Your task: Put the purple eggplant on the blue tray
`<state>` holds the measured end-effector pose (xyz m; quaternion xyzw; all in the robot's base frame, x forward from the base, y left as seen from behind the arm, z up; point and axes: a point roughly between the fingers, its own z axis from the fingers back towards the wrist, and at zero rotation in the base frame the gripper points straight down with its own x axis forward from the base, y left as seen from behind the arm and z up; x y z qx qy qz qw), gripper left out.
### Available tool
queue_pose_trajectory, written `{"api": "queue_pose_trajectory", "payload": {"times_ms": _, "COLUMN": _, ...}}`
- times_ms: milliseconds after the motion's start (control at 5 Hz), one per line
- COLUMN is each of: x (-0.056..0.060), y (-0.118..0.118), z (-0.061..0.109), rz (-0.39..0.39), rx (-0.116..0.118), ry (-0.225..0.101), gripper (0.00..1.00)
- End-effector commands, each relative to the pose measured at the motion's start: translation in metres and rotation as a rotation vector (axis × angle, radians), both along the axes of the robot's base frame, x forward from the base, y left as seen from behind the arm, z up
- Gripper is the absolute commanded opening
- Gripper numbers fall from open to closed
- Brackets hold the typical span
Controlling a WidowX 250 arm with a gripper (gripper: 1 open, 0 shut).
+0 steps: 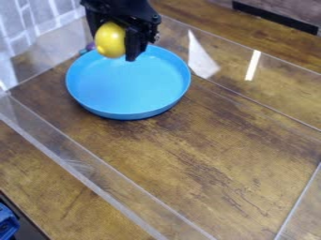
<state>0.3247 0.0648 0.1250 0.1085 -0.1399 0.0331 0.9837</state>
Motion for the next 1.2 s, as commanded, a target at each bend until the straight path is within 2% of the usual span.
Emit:
{"api": "queue_pose_trajectory", "payload": {"times_ms": 0, "x": 0.006, "y": 0.001, "z": 0.004, "rz": -0.004, "rx": 0.000, "ry": -0.042, "gripper": 1.00}}
{"api": "queue_pose_trajectory", "payload": {"times_ms": 400, "x": 0.039, "y": -0.024, "z": -0.003, "rz": -0.057, "rx": -0.032, "ry": -0.061, "gripper": 1.00}}
{"api": "queue_pose_trajectory", "payload": {"times_ms": 1000, "x": 0.047, "y": -0.002, "z": -0.019, "rz": -0.077, "rx": -0.028, "ry": -0.029, "gripper": 1.00}}
